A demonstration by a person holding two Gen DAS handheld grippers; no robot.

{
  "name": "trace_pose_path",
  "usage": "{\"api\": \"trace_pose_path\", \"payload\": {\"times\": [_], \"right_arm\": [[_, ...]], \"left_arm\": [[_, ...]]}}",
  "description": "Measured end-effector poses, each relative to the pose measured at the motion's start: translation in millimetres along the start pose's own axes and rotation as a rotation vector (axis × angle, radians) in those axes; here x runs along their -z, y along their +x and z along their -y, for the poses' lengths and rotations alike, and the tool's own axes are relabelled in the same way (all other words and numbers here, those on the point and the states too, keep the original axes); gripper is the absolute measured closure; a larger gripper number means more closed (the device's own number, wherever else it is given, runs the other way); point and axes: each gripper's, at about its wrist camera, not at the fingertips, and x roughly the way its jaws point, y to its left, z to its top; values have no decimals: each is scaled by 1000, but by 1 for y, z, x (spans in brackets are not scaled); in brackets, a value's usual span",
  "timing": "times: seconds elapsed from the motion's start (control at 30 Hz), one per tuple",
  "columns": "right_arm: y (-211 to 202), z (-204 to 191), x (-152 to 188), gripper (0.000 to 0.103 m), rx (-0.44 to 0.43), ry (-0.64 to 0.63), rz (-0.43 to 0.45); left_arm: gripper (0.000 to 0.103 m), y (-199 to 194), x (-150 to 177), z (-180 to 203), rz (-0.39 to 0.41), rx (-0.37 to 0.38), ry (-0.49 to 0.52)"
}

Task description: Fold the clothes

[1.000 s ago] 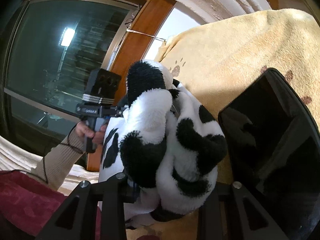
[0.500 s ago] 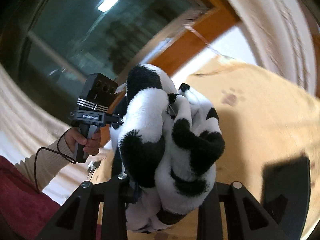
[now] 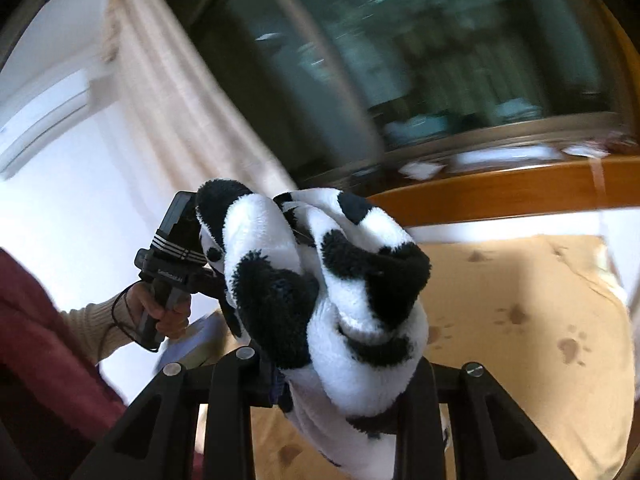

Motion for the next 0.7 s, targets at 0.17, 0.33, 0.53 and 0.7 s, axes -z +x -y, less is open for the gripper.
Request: {"api": "trace_pose_path", "payload": {"times": [0.17, 0.33, 0.53, 0.7], "right_arm": [[57, 15, -8, 72, -138, 17, -160], [164, 98, 21, 72, -102, 130, -314], [234, 191, 47, 52, 86, 311, -378], [208, 212, 35, 32, 220, 348, -304]], "left_arm": [[72, -11, 42, -32, 31, -97, -167], [72, 37, 50, -138, 42, -152, -395], [61, 111, 24, -190, 45, -204, -460], [26, 130, 18, -204, -24, -183, -481]]}}
